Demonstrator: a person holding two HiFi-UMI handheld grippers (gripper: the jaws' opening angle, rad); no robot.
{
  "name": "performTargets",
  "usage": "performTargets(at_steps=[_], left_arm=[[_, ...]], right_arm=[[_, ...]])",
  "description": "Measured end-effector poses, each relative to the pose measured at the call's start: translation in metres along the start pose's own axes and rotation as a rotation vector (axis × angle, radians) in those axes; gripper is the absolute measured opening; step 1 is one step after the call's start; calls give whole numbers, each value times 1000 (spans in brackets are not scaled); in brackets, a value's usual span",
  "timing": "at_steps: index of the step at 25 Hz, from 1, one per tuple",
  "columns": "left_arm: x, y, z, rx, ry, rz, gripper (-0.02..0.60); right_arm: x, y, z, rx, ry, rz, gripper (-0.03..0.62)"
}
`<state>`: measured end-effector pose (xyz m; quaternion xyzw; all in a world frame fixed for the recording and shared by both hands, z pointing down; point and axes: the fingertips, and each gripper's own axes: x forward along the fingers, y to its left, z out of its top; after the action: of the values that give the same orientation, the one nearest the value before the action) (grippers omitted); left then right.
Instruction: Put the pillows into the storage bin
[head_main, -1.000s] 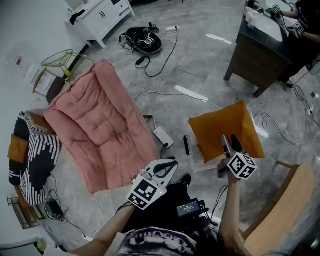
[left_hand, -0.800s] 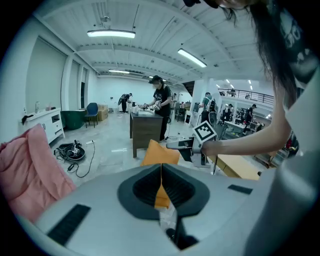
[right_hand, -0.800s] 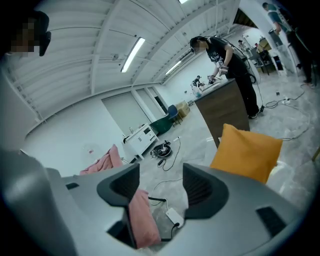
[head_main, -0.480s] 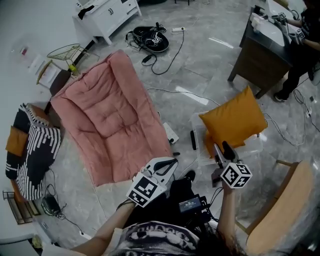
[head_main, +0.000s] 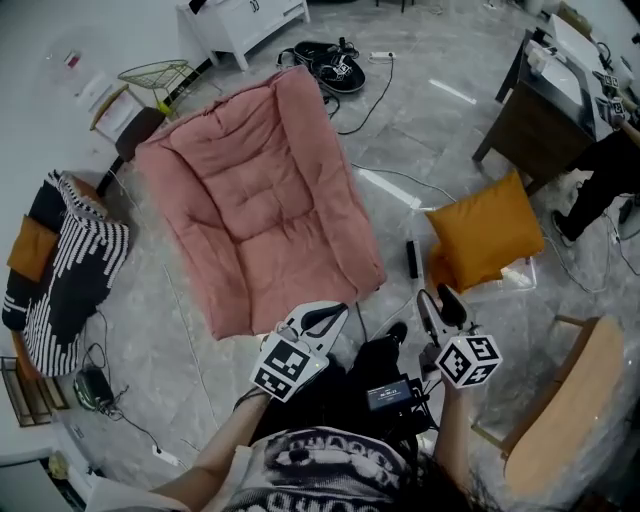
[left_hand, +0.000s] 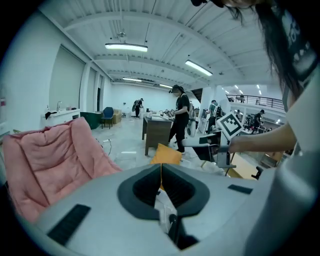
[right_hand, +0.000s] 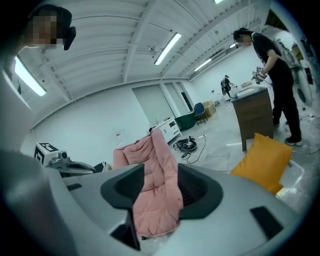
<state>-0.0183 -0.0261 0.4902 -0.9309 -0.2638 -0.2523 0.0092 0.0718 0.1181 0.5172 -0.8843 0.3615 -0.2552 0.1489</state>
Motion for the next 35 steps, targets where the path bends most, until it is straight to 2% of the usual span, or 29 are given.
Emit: performTargets(at_steps=[4, 9, 11, 21, 28, 35], left_arm=[[-47, 11, -31, -38, -8, 35, 14], [-96, 23, -62, -77, -12, 89, 14], [-112, 28, -70, -94, -20, 114, 14], [-154, 41, -101, -159, -37, 192, 14], [-158, 42, -101, -158, -53, 189, 14], [-157, 45, -100, -153, -61, 184, 14]], right_arm=[[-9, 55, -8, -73, -21, 18, 155], [-17, 107, -13, -147, -61, 36, 29], [-18, 122, -15, -169, -57, 52, 0], [-14, 165, -24, -235, -14, 114, -2], [-13, 174, -22, -212, -5, 146, -3], [-14, 176, -20, -218, -5, 140, -3]])
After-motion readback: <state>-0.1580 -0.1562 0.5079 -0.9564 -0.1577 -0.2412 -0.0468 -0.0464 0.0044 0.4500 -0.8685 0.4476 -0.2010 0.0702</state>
